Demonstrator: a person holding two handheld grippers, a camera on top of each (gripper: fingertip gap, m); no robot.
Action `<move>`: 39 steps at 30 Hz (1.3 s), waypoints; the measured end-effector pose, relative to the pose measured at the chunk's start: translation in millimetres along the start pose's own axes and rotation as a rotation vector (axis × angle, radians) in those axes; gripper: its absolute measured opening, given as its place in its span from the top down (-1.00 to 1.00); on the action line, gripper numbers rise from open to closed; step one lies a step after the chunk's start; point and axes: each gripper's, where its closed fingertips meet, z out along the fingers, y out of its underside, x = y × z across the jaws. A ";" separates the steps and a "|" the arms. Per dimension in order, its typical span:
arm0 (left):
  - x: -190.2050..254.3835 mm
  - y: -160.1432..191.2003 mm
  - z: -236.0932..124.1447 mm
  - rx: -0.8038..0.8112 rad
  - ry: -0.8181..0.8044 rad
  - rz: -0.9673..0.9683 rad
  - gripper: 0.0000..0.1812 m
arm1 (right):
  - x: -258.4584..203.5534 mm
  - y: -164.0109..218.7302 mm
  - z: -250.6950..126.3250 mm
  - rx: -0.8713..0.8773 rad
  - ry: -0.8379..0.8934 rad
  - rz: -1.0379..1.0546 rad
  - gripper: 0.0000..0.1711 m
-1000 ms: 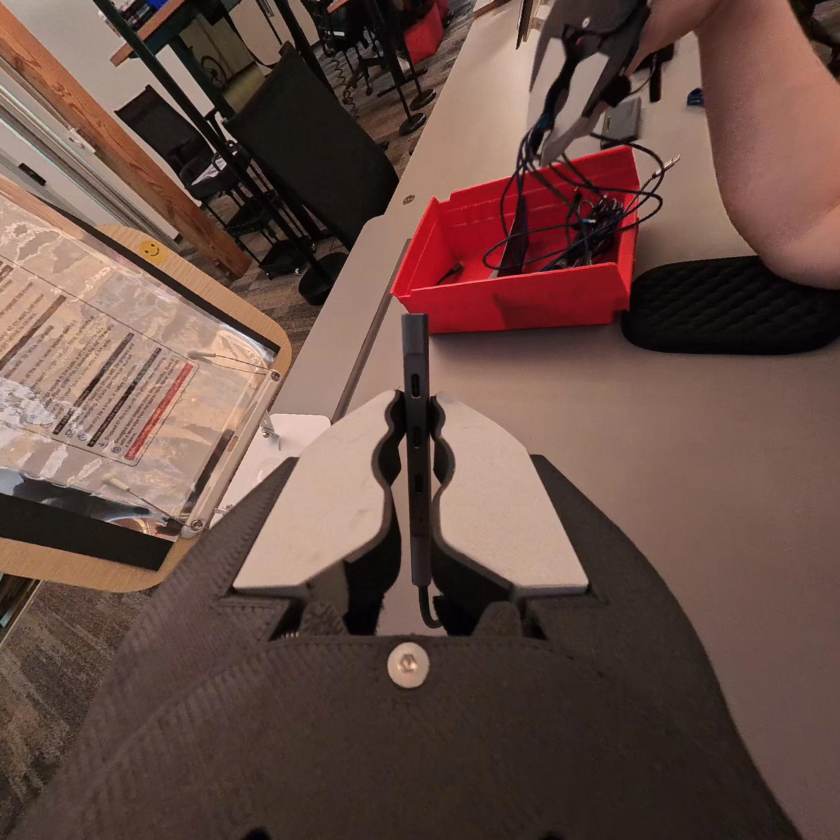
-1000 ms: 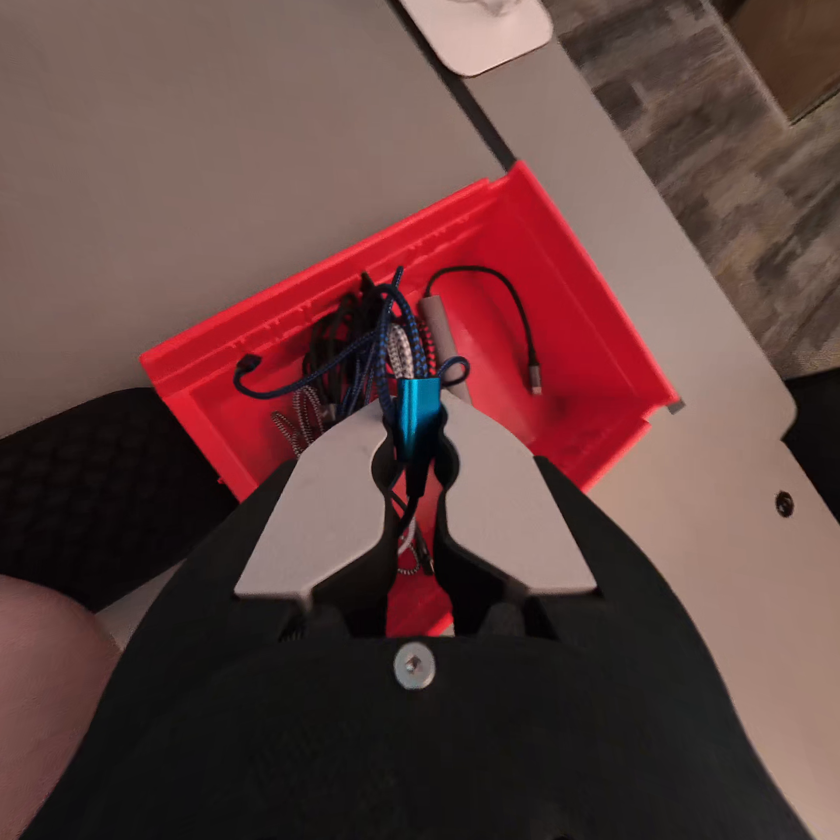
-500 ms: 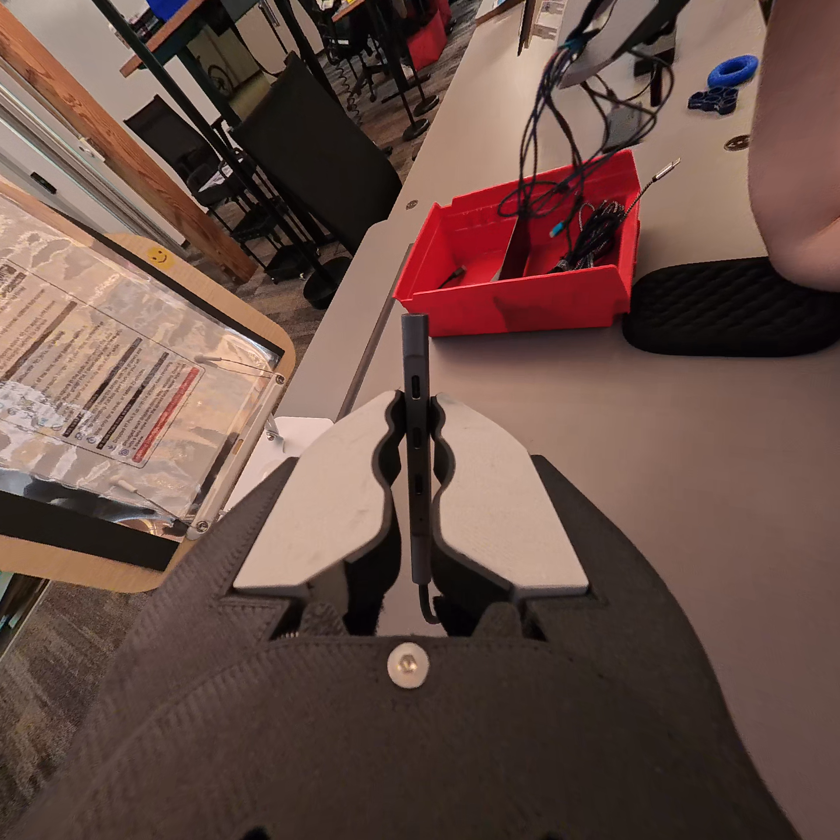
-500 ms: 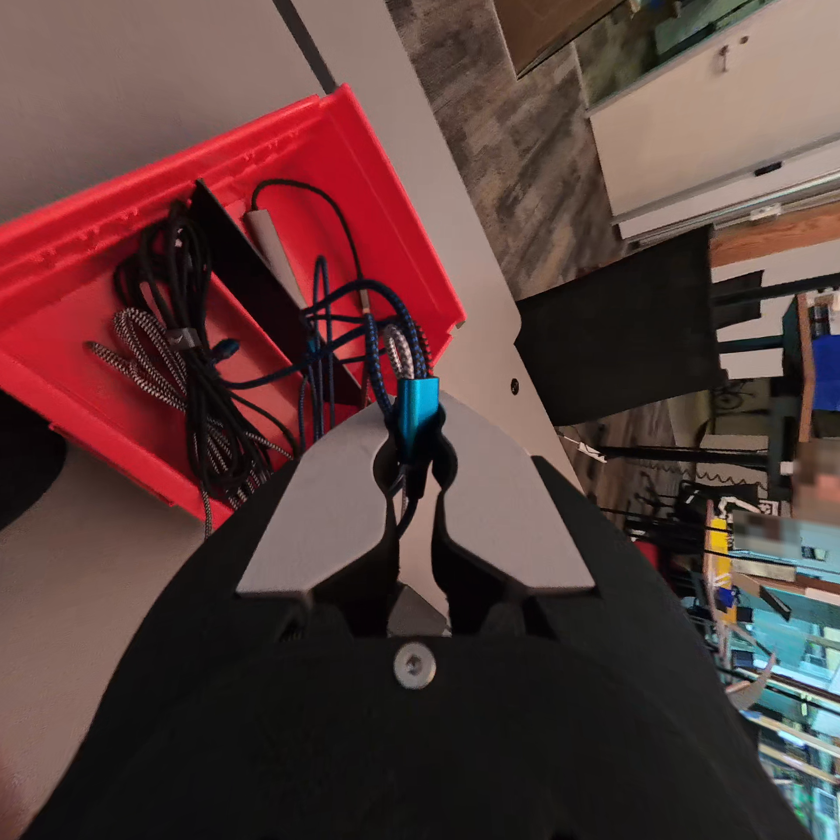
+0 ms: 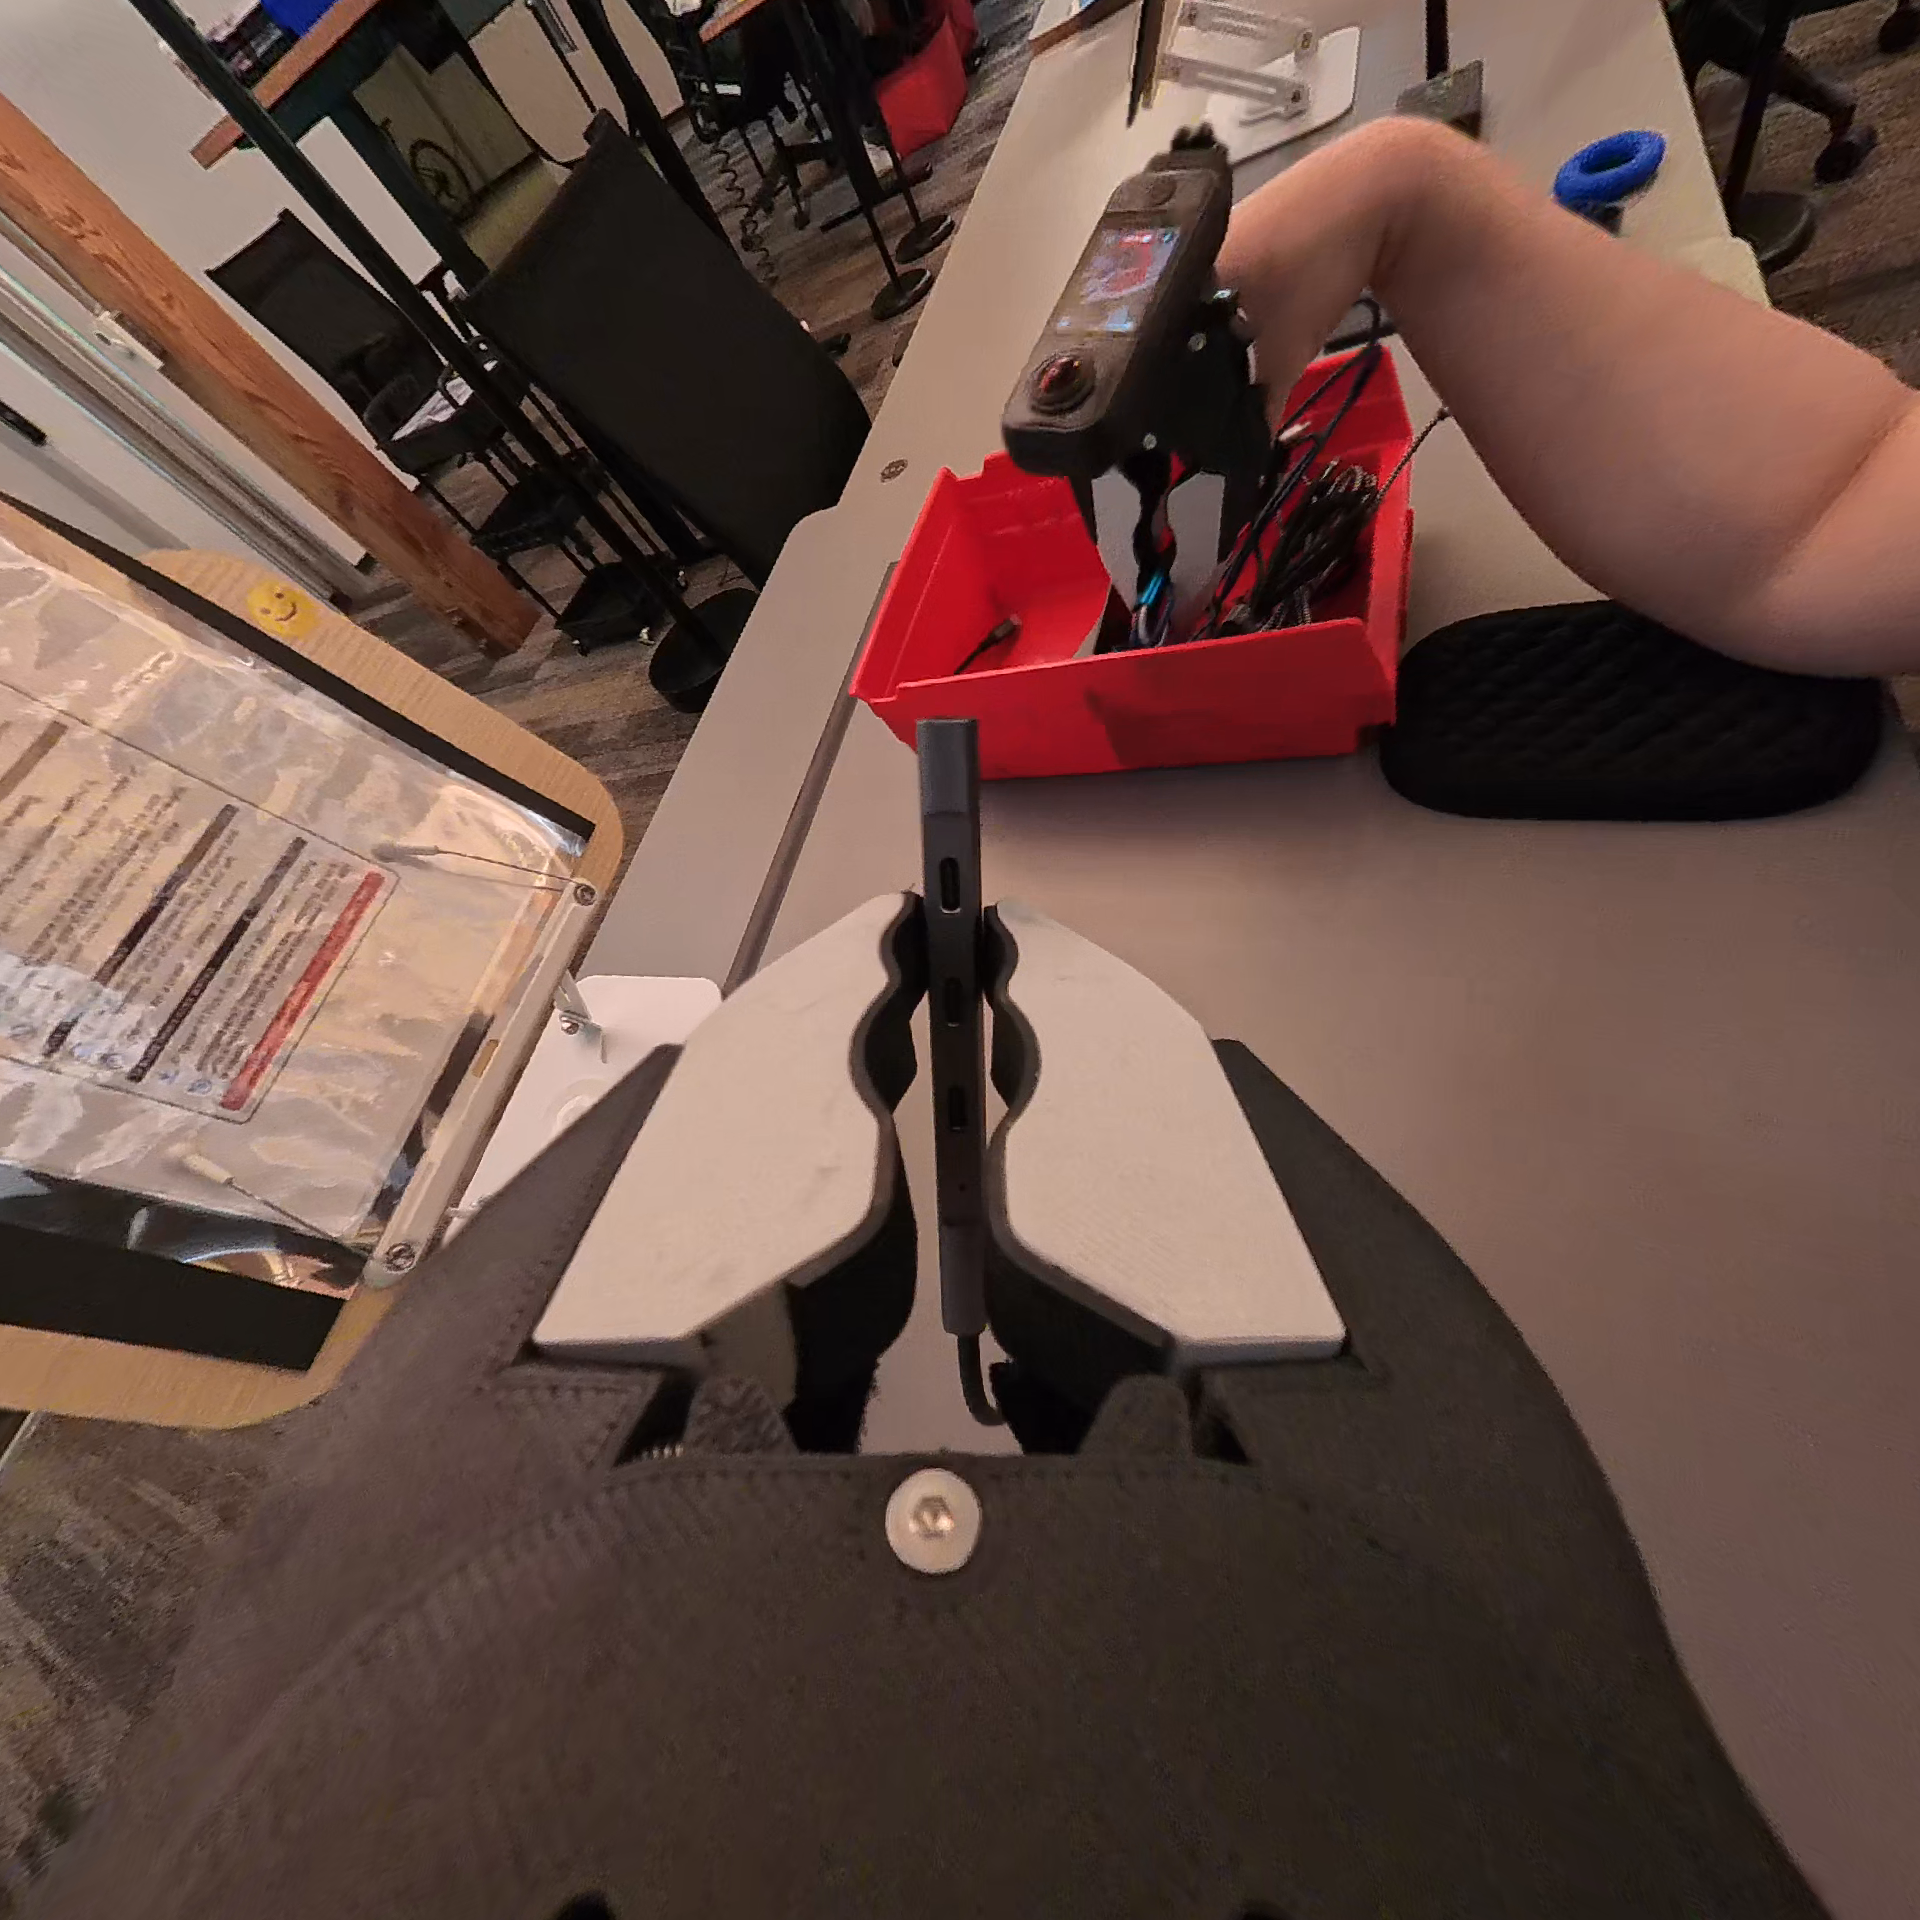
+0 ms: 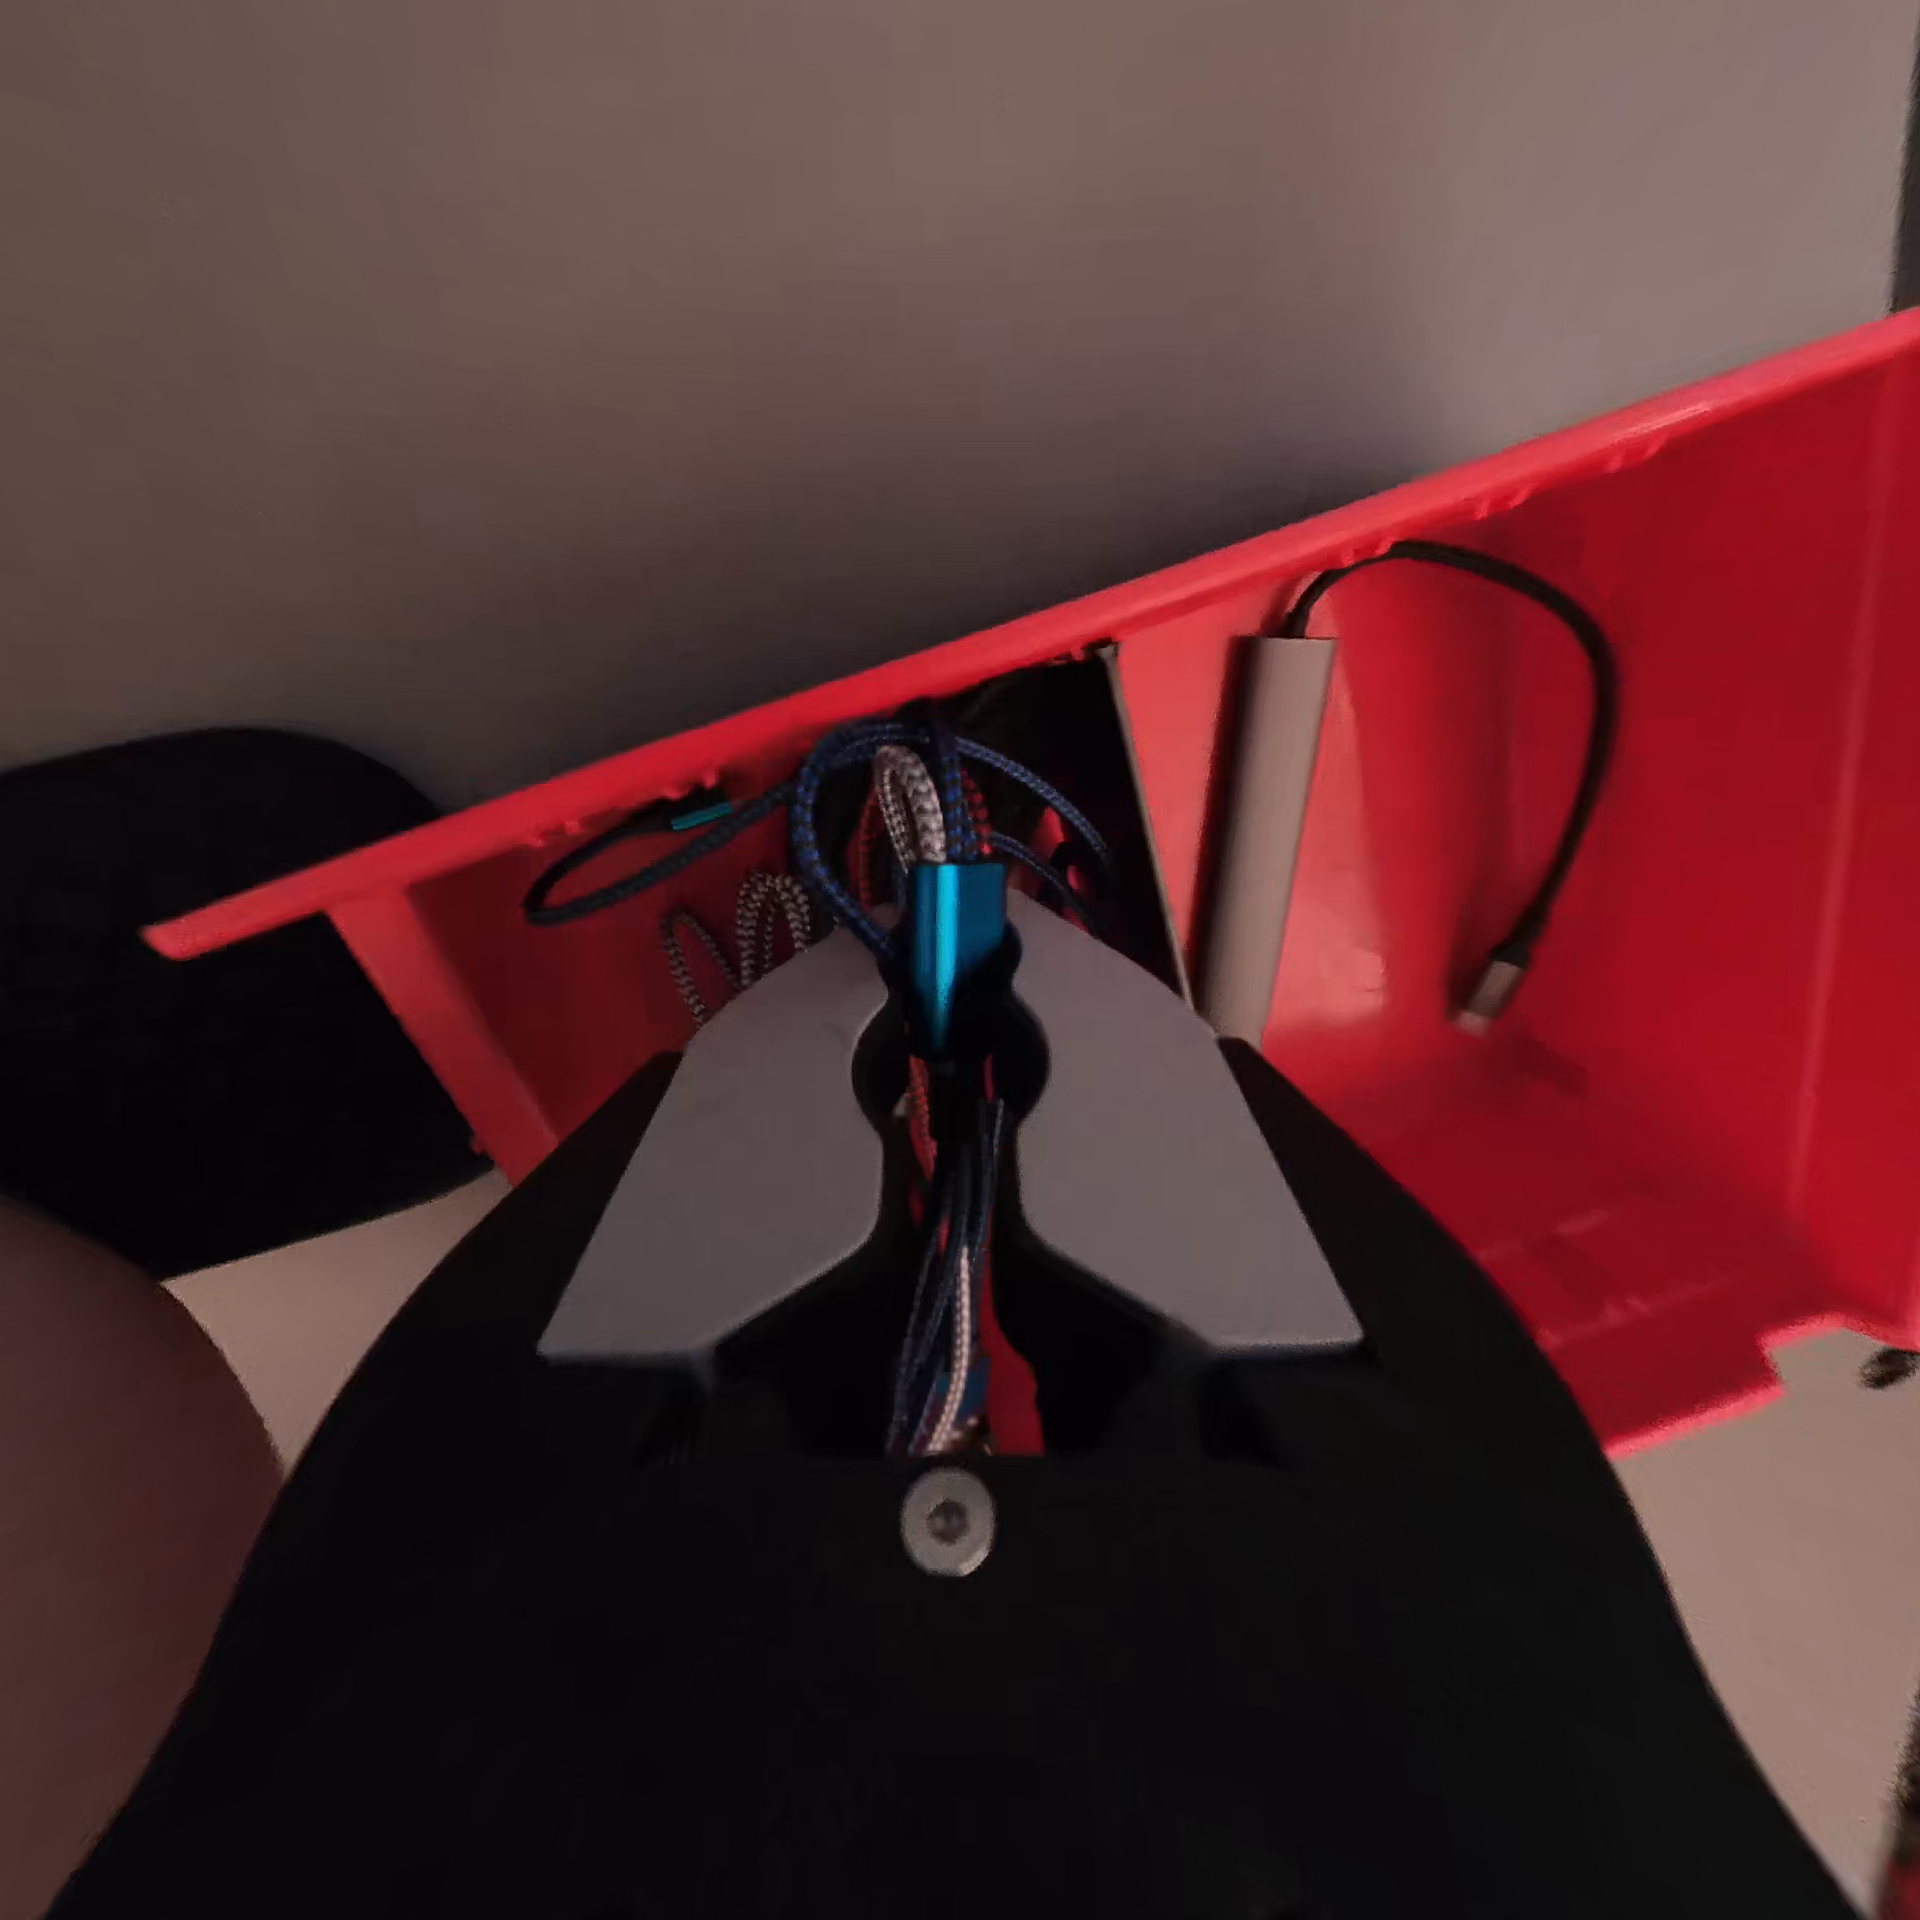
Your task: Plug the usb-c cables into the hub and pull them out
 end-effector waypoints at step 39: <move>20.4 -48.7 29.9 0.371 0.352 -0.382 0.80 | -115.4 -278.1 -161.7 1.394 -0.369 -0.102 0.89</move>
